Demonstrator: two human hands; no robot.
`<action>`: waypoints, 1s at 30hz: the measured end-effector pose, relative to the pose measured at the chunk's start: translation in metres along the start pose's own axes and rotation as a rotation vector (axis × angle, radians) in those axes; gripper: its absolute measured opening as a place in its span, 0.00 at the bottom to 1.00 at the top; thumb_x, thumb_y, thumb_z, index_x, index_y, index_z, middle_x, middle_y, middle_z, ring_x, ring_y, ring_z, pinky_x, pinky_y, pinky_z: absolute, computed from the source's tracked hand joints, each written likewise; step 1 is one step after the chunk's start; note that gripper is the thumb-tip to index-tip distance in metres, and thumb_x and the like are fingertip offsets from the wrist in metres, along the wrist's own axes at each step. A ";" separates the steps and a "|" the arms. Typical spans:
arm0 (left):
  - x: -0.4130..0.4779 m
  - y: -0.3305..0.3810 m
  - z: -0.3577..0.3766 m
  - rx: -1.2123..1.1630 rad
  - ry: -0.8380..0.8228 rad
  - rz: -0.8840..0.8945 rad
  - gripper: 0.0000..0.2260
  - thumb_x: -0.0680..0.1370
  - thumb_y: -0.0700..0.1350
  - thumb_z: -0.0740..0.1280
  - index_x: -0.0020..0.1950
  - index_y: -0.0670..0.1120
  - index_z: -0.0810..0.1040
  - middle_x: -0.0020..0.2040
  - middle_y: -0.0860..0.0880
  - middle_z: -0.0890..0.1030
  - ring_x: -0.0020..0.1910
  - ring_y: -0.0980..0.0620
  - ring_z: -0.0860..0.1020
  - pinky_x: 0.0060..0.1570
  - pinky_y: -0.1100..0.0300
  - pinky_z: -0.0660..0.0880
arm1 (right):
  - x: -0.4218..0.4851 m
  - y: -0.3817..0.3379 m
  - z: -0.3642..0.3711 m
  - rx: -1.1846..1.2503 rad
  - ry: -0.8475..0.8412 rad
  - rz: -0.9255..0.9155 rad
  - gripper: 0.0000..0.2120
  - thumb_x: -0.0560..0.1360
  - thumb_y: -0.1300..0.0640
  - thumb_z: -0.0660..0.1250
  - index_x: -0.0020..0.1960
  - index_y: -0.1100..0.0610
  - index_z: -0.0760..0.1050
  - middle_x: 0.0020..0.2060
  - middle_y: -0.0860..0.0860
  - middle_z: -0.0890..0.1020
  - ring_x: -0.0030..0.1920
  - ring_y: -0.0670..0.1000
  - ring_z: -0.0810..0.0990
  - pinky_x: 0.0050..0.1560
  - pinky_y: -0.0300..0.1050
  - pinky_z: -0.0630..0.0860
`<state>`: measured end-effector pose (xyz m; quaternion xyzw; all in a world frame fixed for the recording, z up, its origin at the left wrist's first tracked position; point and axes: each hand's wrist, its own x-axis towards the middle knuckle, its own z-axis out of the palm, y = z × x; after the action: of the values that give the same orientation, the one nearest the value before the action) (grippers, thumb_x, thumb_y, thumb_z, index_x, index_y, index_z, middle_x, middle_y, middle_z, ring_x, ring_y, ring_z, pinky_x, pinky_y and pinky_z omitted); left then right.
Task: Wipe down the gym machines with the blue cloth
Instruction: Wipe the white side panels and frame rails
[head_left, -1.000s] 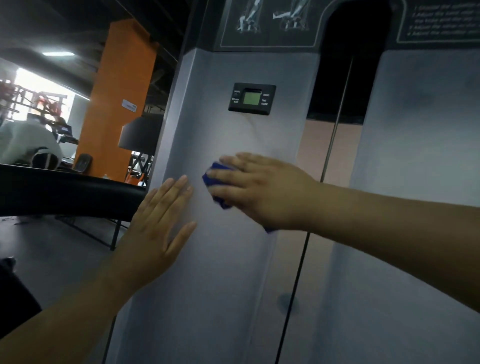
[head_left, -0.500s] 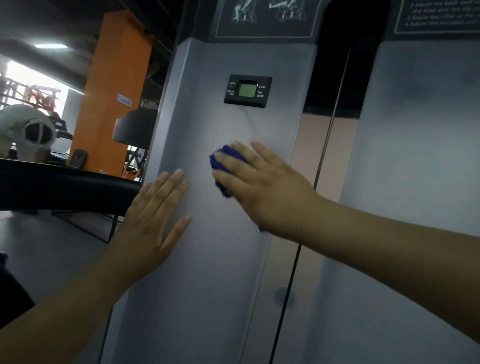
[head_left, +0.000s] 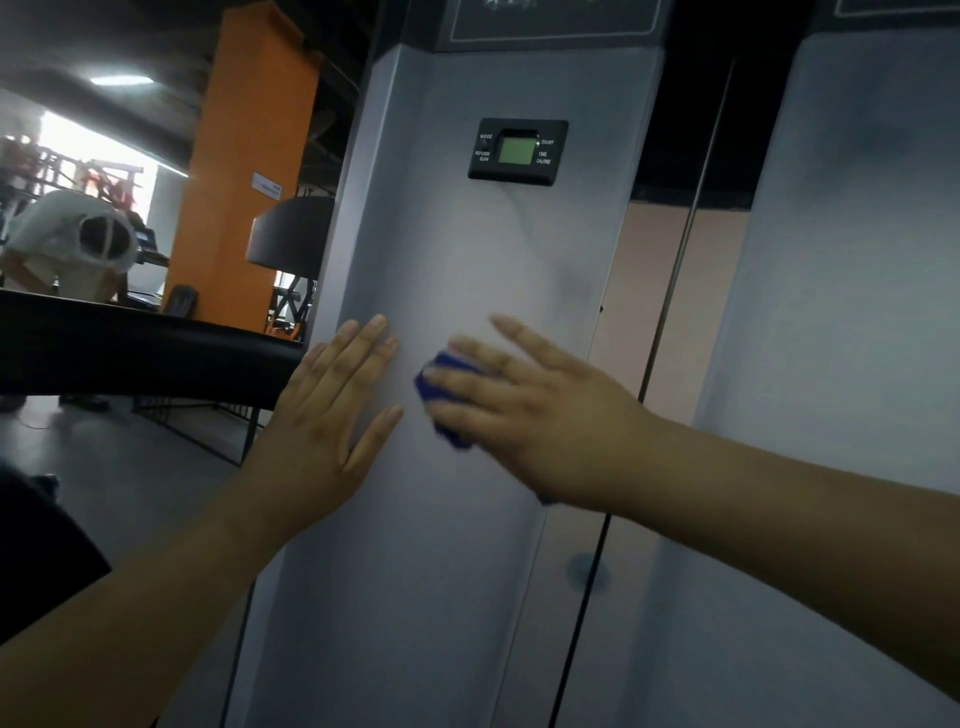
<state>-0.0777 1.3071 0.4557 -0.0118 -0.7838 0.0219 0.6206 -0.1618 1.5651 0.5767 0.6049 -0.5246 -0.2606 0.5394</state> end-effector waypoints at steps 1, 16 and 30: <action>0.000 0.000 0.000 0.004 0.003 0.006 0.30 0.89 0.54 0.58 0.89 0.44 0.58 0.90 0.47 0.55 0.89 0.46 0.53 0.86 0.37 0.55 | 0.002 0.006 -0.002 -0.012 0.030 0.088 0.28 0.83 0.51 0.65 0.83 0.51 0.67 0.84 0.55 0.67 0.85 0.63 0.61 0.84 0.69 0.51; 0.002 -0.004 -0.004 0.044 0.013 0.025 0.25 0.90 0.43 0.57 0.88 0.44 0.60 0.89 0.46 0.56 0.89 0.46 0.53 0.85 0.37 0.56 | -0.001 -0.044 0.024 0.073 0.020 -0.028 0.24 0.86 0.53 0.58 0.81 0.55 0.71 0.82 0.57 0.69 0.83 0.64 0.65 0.84 0.67 0.56; 0.003 -0.006 -0.010 0.097 0.035 -0.101 0.27 0.90 0.49 0.55 0.89 0.46 0.57 0.90 0.48 0.53 0.89 0.48 0.51 0.86 0.38 0.53 | 0.056 0.012 0.000 -0.038 0.000 0.113 0.31 0.84 0.46 0.66 0.85 0.50 0.64 0.85 0.55 0.63 0.85 0.62 0.59 0.83 0.70 0.55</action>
<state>-0.0690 1.3010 0.4612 0.0574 -0.7704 0.0284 0.6343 -0.1484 1.5151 0.6023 0.5639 -0.5532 -0.2395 0.5645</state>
